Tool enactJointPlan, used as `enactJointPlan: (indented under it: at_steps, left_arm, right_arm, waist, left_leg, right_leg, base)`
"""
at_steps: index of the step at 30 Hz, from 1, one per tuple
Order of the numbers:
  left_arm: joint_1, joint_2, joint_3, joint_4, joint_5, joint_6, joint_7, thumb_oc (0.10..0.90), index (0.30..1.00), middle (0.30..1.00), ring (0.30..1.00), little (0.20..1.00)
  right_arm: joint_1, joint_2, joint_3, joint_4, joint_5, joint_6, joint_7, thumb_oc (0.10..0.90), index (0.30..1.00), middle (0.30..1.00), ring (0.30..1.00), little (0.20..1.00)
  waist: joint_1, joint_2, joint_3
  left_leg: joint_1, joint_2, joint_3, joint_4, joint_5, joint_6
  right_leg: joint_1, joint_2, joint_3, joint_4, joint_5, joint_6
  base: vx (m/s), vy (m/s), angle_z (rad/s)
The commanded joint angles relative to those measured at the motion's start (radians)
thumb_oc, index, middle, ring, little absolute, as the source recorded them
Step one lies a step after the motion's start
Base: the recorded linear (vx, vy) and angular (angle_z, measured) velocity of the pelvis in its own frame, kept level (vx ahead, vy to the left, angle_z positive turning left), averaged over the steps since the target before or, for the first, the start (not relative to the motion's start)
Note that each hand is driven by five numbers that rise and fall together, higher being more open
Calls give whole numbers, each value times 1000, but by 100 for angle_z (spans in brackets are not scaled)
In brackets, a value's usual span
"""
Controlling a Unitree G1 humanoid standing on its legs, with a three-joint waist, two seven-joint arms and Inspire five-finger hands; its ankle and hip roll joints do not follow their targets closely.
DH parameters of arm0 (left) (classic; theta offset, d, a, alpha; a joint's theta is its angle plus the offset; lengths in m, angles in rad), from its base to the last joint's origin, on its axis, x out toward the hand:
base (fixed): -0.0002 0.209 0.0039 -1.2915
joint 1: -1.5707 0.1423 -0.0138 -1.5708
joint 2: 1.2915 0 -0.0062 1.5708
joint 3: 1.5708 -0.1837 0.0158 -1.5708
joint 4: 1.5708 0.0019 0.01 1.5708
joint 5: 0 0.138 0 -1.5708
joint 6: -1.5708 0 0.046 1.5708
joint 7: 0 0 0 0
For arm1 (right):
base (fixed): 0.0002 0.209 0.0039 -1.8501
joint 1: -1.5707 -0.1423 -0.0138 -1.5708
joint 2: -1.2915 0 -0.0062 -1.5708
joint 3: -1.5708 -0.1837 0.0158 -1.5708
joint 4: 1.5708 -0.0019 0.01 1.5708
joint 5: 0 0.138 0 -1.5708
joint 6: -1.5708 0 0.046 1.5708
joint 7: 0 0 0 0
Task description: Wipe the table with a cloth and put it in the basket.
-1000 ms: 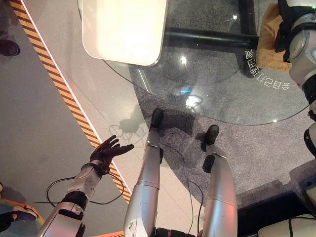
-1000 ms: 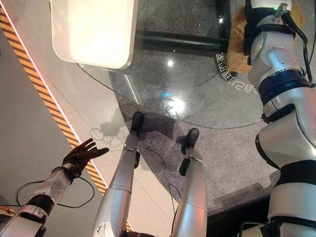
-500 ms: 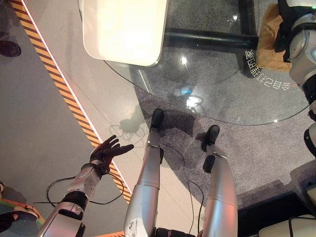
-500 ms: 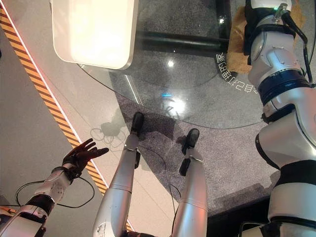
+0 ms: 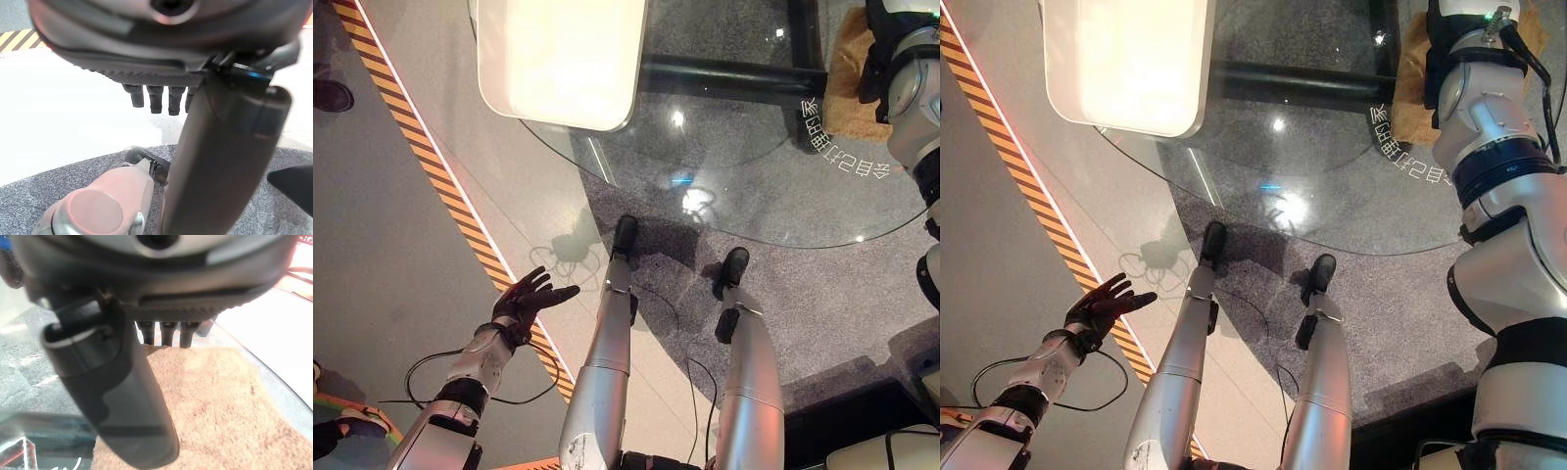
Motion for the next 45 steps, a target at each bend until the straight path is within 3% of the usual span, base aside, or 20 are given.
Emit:
enactJointPlan:
  at_steps: [1,31,45]
  left_arm:
    - [43,63,-10,31,-25,-13,3,800,900,900,900,900]
    - [37,52,-16,30,-27,-15,2,800,900,900,900,900]
    - [34,30,-32,28,-29,-27,10,800,900,900,900,900]
  right_arm:
    - [-106,-49,59,20,1,12,-61,100,300,300,300,200]
    - [-104,-48,63,12,-5,11,-79,100,300,300,300,200]
    - [-92,-3,7,-37,88,-18,-232,100,300,300,300,200]
  waist:
    - [-12,14,-16]
    - [-13,23,-16]
    - [-10,33,-16]
  left_leg:
    - [21,-109,71,-9,-42,131]
    - [26,-110,80,-34,-33,129]
    - [29,-117,80,-40,-33,131]
  right_leg:
    - [63,74,-105,-113,25,-33]
    - [63,73,-106,-128,26,-33]
    - [64,70,-107,-137,28,-31]
  base:
    - [0,0,0]
    - [0,0,0]
    - [0,0,0]
